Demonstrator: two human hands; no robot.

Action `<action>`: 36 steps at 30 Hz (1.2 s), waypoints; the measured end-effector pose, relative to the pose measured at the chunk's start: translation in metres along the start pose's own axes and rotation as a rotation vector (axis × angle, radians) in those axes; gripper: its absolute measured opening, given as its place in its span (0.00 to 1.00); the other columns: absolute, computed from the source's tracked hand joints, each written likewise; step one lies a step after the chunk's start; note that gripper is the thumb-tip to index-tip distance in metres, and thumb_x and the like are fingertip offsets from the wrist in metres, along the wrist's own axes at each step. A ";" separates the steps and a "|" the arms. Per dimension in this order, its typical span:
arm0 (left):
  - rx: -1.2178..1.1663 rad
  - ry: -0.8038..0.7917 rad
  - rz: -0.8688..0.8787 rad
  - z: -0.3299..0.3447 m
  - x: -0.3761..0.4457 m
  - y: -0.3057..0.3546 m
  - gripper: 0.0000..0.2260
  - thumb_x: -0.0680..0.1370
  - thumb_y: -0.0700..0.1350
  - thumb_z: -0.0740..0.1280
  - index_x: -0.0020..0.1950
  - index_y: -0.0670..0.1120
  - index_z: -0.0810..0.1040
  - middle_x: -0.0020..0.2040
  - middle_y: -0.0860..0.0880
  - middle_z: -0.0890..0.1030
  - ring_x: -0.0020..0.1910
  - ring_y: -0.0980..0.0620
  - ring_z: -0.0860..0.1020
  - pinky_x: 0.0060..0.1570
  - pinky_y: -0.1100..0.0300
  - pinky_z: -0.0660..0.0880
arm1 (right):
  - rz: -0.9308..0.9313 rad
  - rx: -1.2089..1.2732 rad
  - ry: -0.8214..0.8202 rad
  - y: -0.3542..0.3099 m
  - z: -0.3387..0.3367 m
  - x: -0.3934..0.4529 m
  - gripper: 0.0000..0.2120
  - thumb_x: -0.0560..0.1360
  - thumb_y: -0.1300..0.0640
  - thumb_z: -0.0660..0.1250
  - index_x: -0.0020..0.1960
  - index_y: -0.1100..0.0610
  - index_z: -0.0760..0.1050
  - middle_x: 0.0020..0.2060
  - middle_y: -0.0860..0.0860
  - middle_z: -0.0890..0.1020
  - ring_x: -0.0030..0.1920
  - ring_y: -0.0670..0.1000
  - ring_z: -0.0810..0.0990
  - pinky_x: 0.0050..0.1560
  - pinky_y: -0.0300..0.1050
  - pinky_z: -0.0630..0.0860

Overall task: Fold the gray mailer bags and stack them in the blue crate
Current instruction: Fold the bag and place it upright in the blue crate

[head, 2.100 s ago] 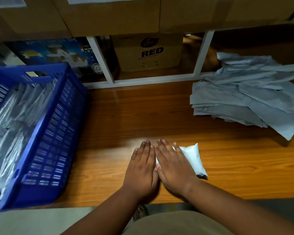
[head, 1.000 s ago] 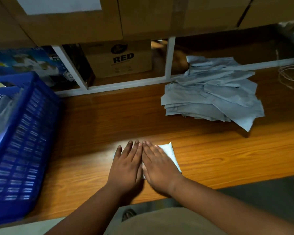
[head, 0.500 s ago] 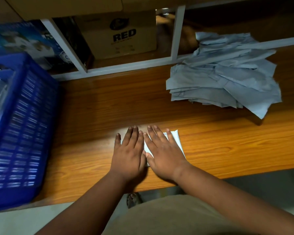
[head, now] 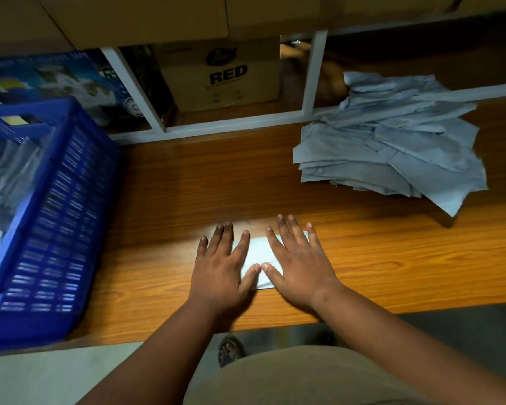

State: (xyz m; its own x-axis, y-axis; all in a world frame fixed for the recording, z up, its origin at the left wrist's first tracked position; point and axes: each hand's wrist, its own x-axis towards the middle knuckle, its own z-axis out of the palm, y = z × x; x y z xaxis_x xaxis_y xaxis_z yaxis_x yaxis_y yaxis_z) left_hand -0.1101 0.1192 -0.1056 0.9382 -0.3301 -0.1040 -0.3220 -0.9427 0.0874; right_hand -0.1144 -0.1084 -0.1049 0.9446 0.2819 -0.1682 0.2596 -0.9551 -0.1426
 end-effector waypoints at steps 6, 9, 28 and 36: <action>-0.058 -0.029 -0.066 -0.009 -0.013 -0.013 0.42 0.81 0.75 0.46 0.88 0.52 0.48 0.87 0.46 0.43 0.86 0.49 0.38 0.84 0.43 0.43 | 0.003 0.013 -0.055 0.009 -0.012 -0.002 0.38 0.83 0.28 0.40 0.87 0.44 0.36 0.84 0.52 0.32 0.84 0.56 0.29 0.83 0.64 0.36; -0.081 -0.037 -0.053 -0.019 -0.012 -0.012 0.44 0.80 0.77 0.48 0.88 0.50 0.50 0.88 0.44 0.47 0.86 0.45 0.43 0.83 0.45 0.45 | -0.036 0.009 -0.083 0.017 -0.014 -0.002 0.39 0.83 0.28 0.41 0.87 0.45 0.39 0.84 0.52 0.33 0.84 0.55 0.31 0.83 0.61 0.34; -0.287 -0.112 -0.154 -0.147 -0.015 -0.060 0.12 0.76 0.57 0.77 0.50 0.53 0.79 0.46 0.55 0.79 0.44 0.54 0.78 0.47 0.47 0.81 | -0.363 0.176 -0.321 -0.012 -0.136 0.082 0.04 0.80 0.45 0.72 0.53 0.41 0.78 0.51 0.41 0.79 0.53 0.47 0.78 0.57 0.52 0.79; -0.260 0.206 -0.308 -0.260 -0.073 -0.116 0.16 0.74 0.58 0.79 0.41 0.54 0.74 0.39 0.56 0.77 0.40 0.55 0.76 0.40 0.52 0.75 | -0.586 0.174 -0.148 -0.094 -0.249 0.135 0.02 0.81 0.46 0.71 0.52 0.39 0.79 0.50 0.40 0.79 0.52 0.43 0.79 0.52 0.47 0.82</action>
State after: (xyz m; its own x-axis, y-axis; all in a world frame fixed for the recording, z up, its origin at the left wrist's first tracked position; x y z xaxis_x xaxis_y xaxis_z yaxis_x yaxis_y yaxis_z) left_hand -0.1084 0.2648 0.1495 0.9994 0.0053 0.0331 -0.0060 -0.9433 0.3318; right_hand 0.0383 -0.0032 0.1288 0.6144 0.7755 -0.1452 0.6777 -0.6129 -0.4063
